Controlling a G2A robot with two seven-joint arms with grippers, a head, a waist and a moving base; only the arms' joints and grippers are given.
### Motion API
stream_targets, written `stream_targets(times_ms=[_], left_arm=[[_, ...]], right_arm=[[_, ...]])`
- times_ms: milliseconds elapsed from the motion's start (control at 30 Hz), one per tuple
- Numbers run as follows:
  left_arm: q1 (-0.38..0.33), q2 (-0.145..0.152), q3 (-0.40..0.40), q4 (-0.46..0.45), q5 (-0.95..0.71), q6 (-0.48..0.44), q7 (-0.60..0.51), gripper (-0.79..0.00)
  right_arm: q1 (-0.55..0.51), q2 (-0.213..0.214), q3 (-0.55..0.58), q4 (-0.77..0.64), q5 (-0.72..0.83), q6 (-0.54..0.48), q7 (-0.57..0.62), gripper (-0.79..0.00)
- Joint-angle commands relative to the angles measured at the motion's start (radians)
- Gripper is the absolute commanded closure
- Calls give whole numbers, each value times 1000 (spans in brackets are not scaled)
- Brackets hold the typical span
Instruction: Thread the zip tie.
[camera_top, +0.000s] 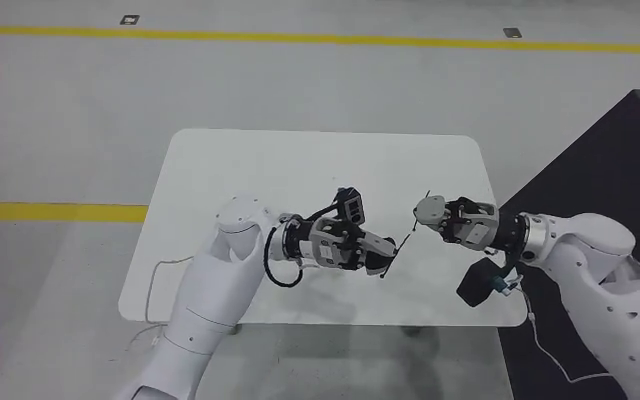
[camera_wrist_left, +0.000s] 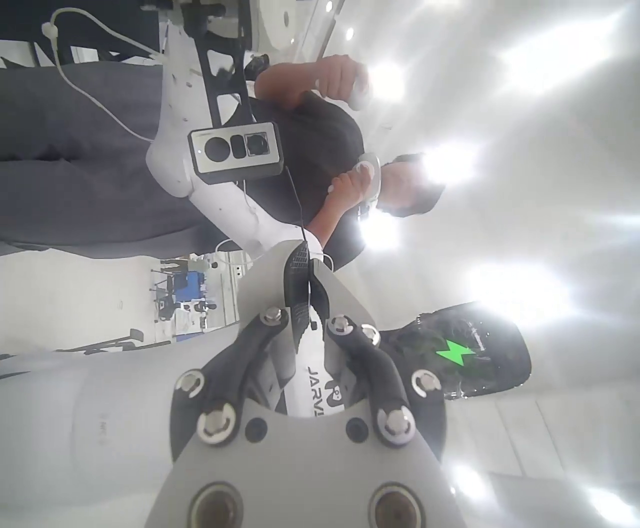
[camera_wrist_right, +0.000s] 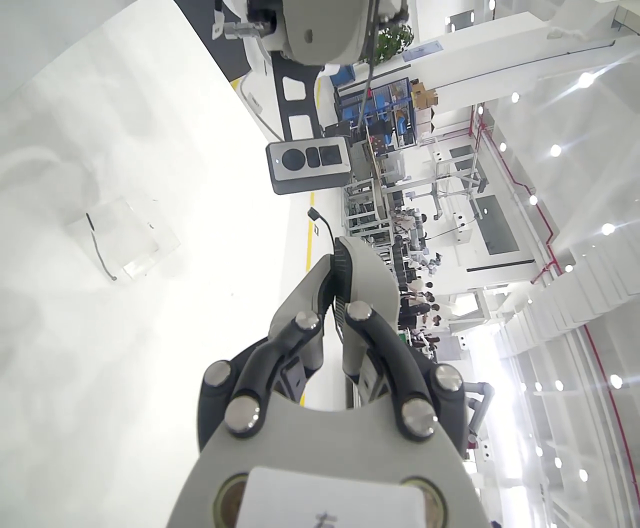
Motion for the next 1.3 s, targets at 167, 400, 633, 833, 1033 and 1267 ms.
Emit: stream_targets(times_ms=[167, 400, 633, 833, 1033, 1267], left_arm=[[-19, 15, 33, 6, -14, 12, 12, 0], [-32, 29, 60, 18, -22, 19, 19, 0], [-42, 38, 66, 22, -33, 19, 27, 0], [-47, 43, 71, 25, -36, 17, 44, 0], [-52, 47, 79, 32, -40, 17, 52, 0], [-54, 52, 84, 25, -49, 8, 51, 0]], right_arm=[[3, 1, -13, -6, 1, 3, 1, 0], [5, 2, -12, -9, 11, 5, -2, 0], [5, 5, -16, -22, 3, -2, -6, 0], [5, 7, -18, -23, 9, -1, -10, 0], [3, 8, -14, -23, 19, 0, -10, 0], [3, 10, -9, -18, 20, 3, -1, 0]])
